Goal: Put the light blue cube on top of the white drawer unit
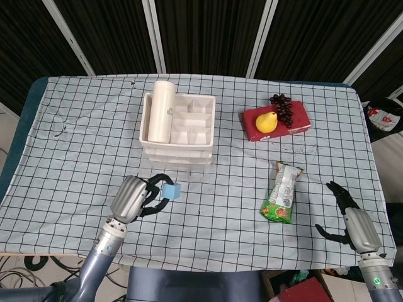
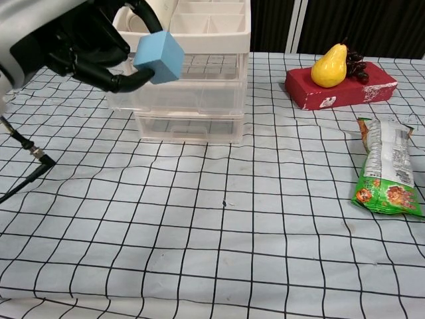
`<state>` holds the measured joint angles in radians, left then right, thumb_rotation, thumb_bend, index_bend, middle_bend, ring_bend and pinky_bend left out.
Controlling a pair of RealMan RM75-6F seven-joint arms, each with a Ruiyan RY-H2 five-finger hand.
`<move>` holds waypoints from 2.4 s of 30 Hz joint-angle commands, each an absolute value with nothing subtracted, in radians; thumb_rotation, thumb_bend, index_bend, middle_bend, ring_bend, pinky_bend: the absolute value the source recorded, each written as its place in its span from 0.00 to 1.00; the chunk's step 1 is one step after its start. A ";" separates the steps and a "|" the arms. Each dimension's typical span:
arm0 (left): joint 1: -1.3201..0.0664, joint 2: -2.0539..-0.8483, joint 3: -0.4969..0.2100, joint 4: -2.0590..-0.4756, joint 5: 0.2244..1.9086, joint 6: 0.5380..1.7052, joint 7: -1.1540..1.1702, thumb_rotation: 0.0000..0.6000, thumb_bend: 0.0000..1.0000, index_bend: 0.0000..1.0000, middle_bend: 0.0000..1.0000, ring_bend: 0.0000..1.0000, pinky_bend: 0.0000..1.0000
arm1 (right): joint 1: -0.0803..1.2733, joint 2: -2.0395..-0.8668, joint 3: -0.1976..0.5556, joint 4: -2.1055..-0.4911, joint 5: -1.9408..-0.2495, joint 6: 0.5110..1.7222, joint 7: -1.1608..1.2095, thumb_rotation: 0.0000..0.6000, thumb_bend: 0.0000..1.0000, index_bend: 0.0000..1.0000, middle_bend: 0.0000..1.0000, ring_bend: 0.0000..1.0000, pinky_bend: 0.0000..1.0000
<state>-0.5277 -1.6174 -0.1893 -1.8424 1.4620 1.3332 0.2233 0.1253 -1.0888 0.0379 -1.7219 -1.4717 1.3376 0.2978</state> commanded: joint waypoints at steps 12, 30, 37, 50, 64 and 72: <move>-0.625 -1.676 -0.327 -1.734 1.246 1.243 0.355 1.00 0.35 0.48 1.00 1.00 0.95 | 0.127 -1.089 0.039 -1.722 -1.468 1.335 0.298 1.00 0.20 0.00 0.00 0.00 0.15; -0.660 -1.704 -0.344 -1.671 1.218 1.265 0.360 1.00 0.15 0.38 1.00 1.00 0.95 | 0.127 -1.088 0.039 -1.724 -1.468 1.333 0.295 1.00 0.20 0.00 0.00 0.00 0.15; -0.640 -1.674 -0.305 -1.719 1.250 1.275 0.330 1.00 0.22 0.44 1.00 1.00 0.95 | 0.127 -1.088 0.039 -1.724 -1.467 1.334 0.294 1.00 0.21 0.00 0.00 0.00 0.15; -0.561 -1.608 -0.141 -1.804 1.340 1.273 0.259 1.00 0.39 0.67 1.00 1.00 0.96 | 0.127 -1.089 0.038 -1.726 -1.466 1.332 0.288 1.00 0.21 0.00 0.00 0.00 0.15; -0.630 -1.682 -0.182 -1.766 1.114 1.135 0.417 1.00 0.38 0.63 1.00 0.98 0.96 | 0.129 -1.087 0.042 -1.729 -1.455 1.324 0.294 1.00 0.21 0.00 0.00 0.00 0.15; -0.668 -1.739 -0.227 -1.695 1.059 1.122 0.437 1.00 0.38 0.63 1.00 0.98 0.95 | 0.130 -1.087 0.044 -1.728 -1.452 1.323 0.299 1.00 0.21 0.00 0.00 0.00 0.15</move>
<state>-0.6623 -1.7329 -0.2208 -1.7017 1.0641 1.1249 0.4337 0.1303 -1.0870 0.0436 -1.7284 -1.4521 1.3225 0.2995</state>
